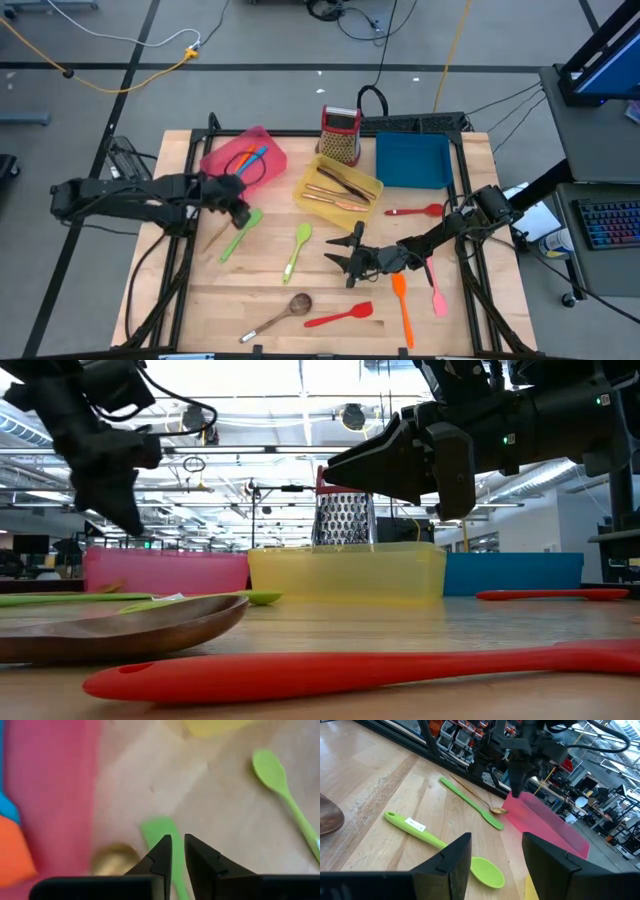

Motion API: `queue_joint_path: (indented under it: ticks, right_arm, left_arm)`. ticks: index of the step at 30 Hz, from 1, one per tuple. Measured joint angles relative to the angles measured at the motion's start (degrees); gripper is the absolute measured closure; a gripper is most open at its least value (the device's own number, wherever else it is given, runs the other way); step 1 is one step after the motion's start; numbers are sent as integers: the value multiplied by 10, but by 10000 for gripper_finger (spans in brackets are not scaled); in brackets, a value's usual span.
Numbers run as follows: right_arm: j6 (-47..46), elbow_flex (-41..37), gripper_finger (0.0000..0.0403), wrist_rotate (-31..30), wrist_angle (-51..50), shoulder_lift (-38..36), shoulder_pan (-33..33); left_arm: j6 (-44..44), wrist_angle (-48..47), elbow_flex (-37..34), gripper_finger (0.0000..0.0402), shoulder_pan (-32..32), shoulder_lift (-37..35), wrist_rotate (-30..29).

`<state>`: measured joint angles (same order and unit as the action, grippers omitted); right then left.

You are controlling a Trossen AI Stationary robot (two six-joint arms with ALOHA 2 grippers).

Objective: Pick & Place Kitchen Items
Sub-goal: Put the green spatula into the red bin

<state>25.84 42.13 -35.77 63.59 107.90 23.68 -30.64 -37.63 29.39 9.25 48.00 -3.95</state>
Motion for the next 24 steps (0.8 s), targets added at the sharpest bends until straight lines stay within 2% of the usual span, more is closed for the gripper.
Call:
queue_joint_path:
  ticks: [7,13,17,24]
  right_arm:
    - [-3,0,232,0,0,0,0]
    - [-7,0,232,0,0,0,0]
    - [-8,0,232,0,0,0,0]
    - [-8,0,232,0,0,0,0]
  left_arm:
    - [-108,-62,0,381,-131,16,1]
    - [-157,-99,0,397,-202,32,42]
    - [-169,-89,-9,367,-228,49,41]
    - [-165,-88,-11,276,-246,90,40]
